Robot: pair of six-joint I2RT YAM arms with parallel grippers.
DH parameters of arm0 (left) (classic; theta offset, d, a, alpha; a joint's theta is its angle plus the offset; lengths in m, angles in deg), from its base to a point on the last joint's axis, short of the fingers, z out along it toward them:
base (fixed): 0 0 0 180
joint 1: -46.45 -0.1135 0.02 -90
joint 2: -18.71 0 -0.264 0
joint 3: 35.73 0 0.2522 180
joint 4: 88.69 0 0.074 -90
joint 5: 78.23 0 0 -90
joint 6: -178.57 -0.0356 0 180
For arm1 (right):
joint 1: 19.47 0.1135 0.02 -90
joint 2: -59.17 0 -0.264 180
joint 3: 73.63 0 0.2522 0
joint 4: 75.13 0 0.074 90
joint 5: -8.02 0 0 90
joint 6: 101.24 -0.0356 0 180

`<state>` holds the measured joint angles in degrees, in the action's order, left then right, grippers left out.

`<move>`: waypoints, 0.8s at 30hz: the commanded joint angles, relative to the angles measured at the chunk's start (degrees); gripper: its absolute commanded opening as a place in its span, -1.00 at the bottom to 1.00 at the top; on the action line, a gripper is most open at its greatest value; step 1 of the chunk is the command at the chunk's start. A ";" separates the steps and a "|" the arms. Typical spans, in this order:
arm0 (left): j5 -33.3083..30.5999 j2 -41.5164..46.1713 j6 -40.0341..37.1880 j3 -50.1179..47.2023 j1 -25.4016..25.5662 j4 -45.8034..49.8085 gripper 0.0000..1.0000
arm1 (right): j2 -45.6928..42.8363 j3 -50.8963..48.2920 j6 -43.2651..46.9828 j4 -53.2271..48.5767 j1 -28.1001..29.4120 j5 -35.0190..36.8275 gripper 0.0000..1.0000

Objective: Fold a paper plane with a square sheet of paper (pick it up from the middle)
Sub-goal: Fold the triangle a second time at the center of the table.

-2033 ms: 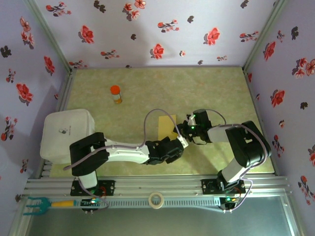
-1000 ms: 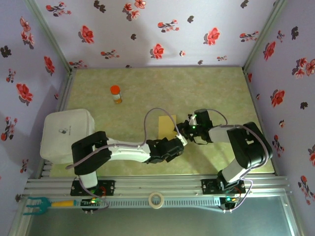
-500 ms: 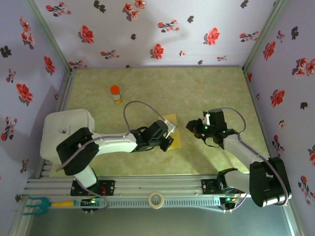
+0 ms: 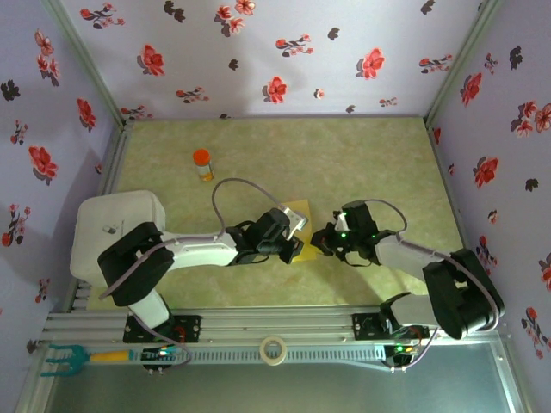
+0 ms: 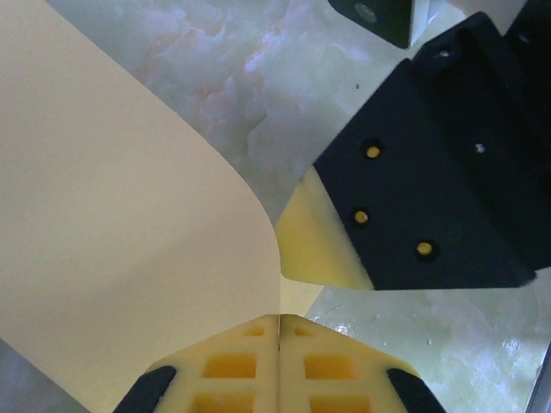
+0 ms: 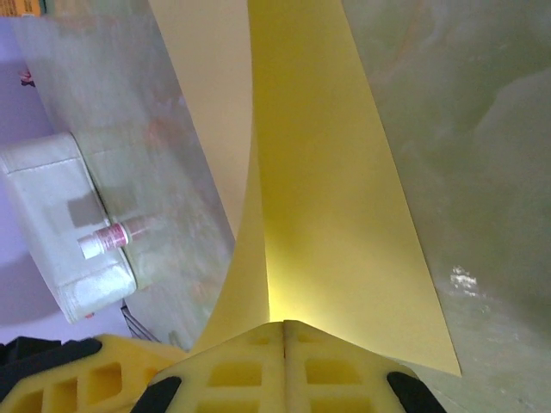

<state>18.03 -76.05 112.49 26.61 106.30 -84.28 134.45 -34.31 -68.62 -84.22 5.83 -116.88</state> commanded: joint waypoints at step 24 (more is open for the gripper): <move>0.59 -2.32 1.13 -0.94 -1.71 -3.70 -0.75 | 2.74 -0.58 -4.67 8.26 0.36 -1.32 -0.91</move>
<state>18.03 -77.34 112.71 26.58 105.12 -85.89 136.97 -34.33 -73.04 -76.49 5.83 -117.84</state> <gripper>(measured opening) 0.126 0.060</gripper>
